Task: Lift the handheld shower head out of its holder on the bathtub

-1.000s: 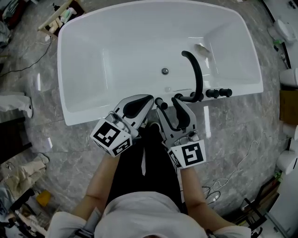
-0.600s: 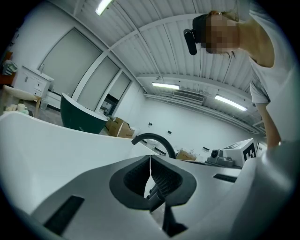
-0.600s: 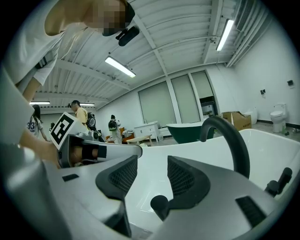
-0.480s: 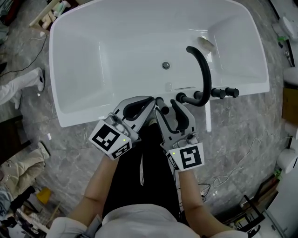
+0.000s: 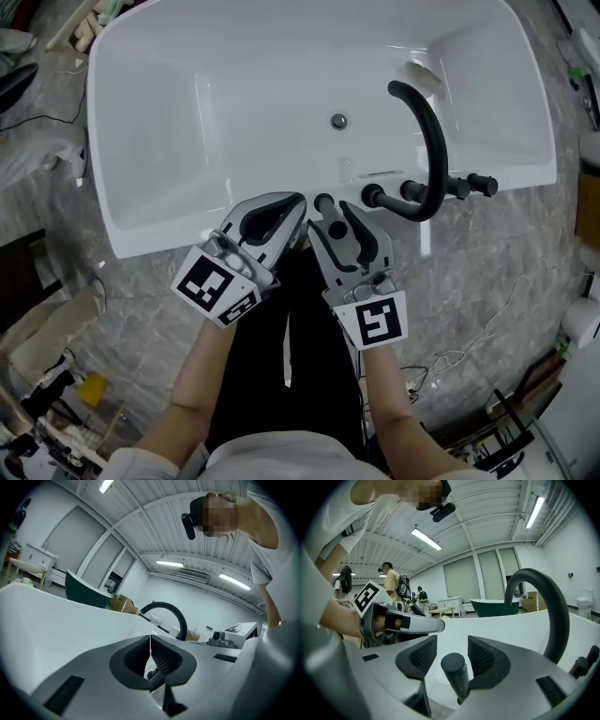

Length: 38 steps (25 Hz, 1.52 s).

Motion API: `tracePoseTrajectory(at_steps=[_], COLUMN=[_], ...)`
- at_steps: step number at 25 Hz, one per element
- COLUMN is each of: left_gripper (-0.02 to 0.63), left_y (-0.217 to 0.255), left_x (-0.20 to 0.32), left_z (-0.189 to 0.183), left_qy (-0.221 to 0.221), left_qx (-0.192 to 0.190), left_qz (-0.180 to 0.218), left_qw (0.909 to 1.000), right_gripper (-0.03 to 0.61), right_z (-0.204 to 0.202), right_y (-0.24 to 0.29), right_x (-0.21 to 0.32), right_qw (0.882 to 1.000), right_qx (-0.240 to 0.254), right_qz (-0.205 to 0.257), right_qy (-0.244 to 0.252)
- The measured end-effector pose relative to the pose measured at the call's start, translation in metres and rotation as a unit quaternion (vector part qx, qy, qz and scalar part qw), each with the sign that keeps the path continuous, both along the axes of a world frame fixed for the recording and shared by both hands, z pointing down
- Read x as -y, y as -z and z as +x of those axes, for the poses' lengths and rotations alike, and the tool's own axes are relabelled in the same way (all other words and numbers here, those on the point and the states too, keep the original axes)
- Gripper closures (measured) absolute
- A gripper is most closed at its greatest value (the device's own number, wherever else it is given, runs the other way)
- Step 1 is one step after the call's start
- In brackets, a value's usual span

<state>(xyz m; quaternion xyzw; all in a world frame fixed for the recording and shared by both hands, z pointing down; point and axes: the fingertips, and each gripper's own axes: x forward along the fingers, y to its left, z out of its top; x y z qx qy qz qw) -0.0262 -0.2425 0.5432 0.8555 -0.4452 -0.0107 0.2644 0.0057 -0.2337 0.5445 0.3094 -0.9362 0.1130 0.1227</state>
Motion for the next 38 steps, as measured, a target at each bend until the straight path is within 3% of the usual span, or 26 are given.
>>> tracePoseTrajectory(at_steps=[23,33,36,38], left_gripper=[0.601,0.601,0.601,0.601], left_y=[-0.082,-0.099,-0.1,-0.099], left_x=[-0.003,-0.011,-0.011,-0.012], left_z=[-0.007,-0.009,-0.01,-0.01], left_qy=[0.009,0.011,0.014,0.017], left_qx=[0.0,-0.004,-0.005,-0.007], left_qz=[-0.027,-0.044,-0.044,-0.043], left_qw=[0.9996,0.999,0.9989,0.9989], right_gripper=[0.388,0.39,0.462,0.468], right_z=[-0.004,-0.01,-0.008,-0.007], right_y=[-0.092,-0.114,-0.113,-0.112], right_x=[0.004,0.011,0.013,0.014], right_qw=[0.999,0.999,0.997,0.997], right_qx=[-0.015,-0.049,-0.061,-0.064], right_qz=[-0.028,-0.002,0.021,0.03], right_qy=[-0.009,-0.014,-0.028,-0.037])
